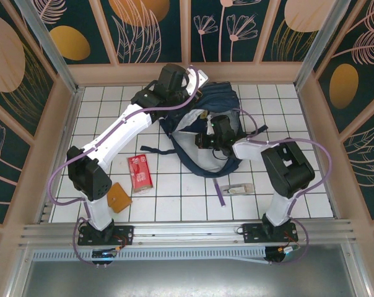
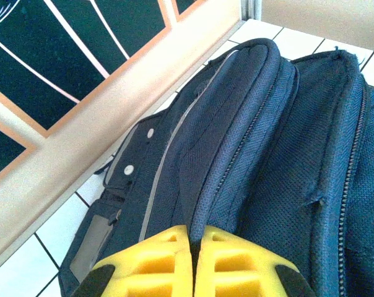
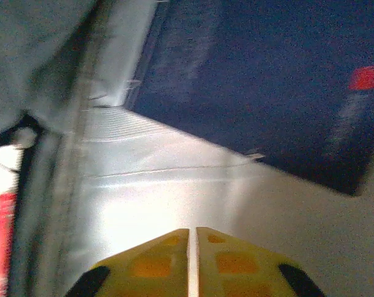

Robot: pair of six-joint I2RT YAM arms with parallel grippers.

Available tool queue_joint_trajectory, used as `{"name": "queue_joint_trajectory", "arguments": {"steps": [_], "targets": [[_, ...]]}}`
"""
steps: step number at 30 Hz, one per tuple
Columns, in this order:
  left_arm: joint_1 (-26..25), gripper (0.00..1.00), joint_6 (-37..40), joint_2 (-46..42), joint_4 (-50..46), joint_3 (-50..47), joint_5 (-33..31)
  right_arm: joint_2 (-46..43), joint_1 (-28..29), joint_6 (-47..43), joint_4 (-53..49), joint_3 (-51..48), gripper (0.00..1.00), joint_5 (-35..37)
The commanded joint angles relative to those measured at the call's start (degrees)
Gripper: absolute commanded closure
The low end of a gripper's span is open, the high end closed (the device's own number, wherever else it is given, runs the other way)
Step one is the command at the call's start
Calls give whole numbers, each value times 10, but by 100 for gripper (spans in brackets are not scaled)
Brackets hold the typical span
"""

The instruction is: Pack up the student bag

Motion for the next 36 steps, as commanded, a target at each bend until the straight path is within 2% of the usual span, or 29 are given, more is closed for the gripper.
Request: {"name": "queue_joint_trajectory", "arguments": {"steps": [1, 3, 6, 12, 17, 20, 24, 28, 31, 36], "targets": [[0, 100, 18, -22, 50, 28, -3, 11, -4, 4, -4, 26, 95, 141], [0, 100, 22, -25, 49, 24, 0, 14, -4, 9, -9, 38, 95, 197], [0, 100, 22, -26, 52, 19, 6, 25, -6, 21, -3, 55, 97, 241], [0, 100, 19, -31, 59, 4, 23, 54, -26, 53, 58, 81, 96, 239], [0, 100, 23, -39, 64, -12, 23, 62, -38, 71, 39, 111, 96, 296], [0, 100, 25, -39, 68, -21, 23, 57, -45, 54, 22, 129, 96, 301], [0, 100, 26, -36, 76, -30, 18, 11, -57, 26, 35, 100, 90, 245], [1, 100, 27, -16, 67, -21, 10, -76, -61, 29, -2, 46, 81, 114], [0, 100, 25, 10, 56, -6, -3, -147, -61, 58, -76, -13, 79, 50], [0, 100, 12, 55, 44, 13, 38, -265, -82, 50, -222, -94, 76, 31]]}}
